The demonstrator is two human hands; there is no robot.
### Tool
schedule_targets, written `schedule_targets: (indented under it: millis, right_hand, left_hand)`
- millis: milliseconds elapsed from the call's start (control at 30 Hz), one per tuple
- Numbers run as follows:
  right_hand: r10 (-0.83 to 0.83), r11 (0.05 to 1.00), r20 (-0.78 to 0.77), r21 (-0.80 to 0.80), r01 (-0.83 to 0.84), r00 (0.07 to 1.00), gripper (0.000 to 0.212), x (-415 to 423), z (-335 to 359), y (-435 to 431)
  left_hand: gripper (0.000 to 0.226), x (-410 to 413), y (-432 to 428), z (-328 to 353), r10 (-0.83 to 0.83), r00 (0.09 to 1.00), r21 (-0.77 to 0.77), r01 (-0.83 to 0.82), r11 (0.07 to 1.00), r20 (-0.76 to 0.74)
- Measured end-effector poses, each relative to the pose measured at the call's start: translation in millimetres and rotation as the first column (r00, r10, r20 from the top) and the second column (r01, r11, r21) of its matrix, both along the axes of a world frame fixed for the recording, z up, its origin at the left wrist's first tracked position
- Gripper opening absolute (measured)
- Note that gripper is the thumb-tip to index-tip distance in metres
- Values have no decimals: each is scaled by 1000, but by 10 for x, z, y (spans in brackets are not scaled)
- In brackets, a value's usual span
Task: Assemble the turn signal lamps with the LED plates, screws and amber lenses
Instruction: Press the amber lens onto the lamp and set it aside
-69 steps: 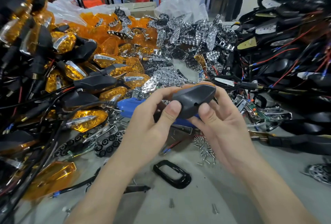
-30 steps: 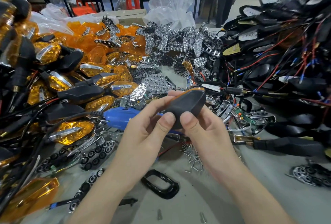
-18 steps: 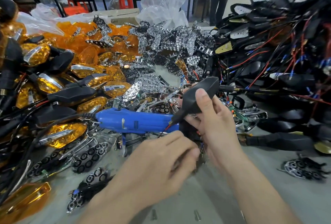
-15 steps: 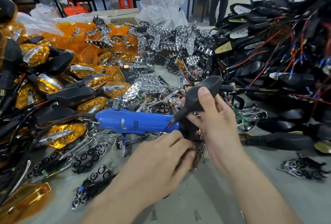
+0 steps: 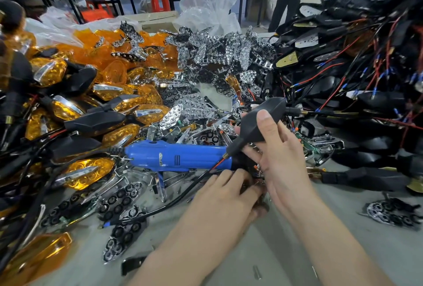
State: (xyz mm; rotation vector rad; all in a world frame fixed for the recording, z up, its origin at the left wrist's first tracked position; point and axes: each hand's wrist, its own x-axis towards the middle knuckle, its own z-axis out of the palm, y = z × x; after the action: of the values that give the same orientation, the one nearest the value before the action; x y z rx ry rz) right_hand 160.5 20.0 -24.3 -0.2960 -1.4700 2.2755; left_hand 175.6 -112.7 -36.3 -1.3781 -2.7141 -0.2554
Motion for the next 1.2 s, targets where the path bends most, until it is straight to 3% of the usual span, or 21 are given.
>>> schedule_targets:
  millis: [167, 400, 500, 667, 800, 1000, 1100, 1200]
  right_hand:
    - [21, 1000, 4, 17, -21, 1000, 33, -12, -26, 19]
    - [70, 995, -47, -65, -73, 996, 48, -25, -49, 12]
    - [76, 987, -79, -136, -86, 994, 34, -20, -45, 23]
    - [65, 962, -71, -261, -82, 995, 11, -45, -20, 70]
    - [21, 928, -55, -370, -40, 998, 16, -90, 0, 121]
    - [-5, 899, -36, -438, -11, 999, 30, -70, -6, 194]
    - [-9, 897, -37, -441, -8, 999, 15, -59, 4, 204]
    - [14, 900, -39, -434, -29, 999, 14, -65, -19, 198]
  left_hand:
    - [21, -9, 27, -65, 8, 1000, 10, -8, 1000, 23]
    - [22, -31, 24, -115, 105, 994, 7, -105, 994, 38]
    - [15, -46, -13, -112, 109, 994, 16, -110, 994, 31]
    - [23, -63, -105, -208, 44, 999, 111, -44, 993, 3]
    - [28, -62, -126, -190, -15, 999, 173, 21, 985, -36]
    - [20, -101, -150, -185, 30, 999, 246, -19, 969, -44]
    - [9, -114, -165, -154, 28, 998, 286, -11, 958, -55]
    - [23, -103, -149, -163, 25, 998, 302, -9, 953, -50]
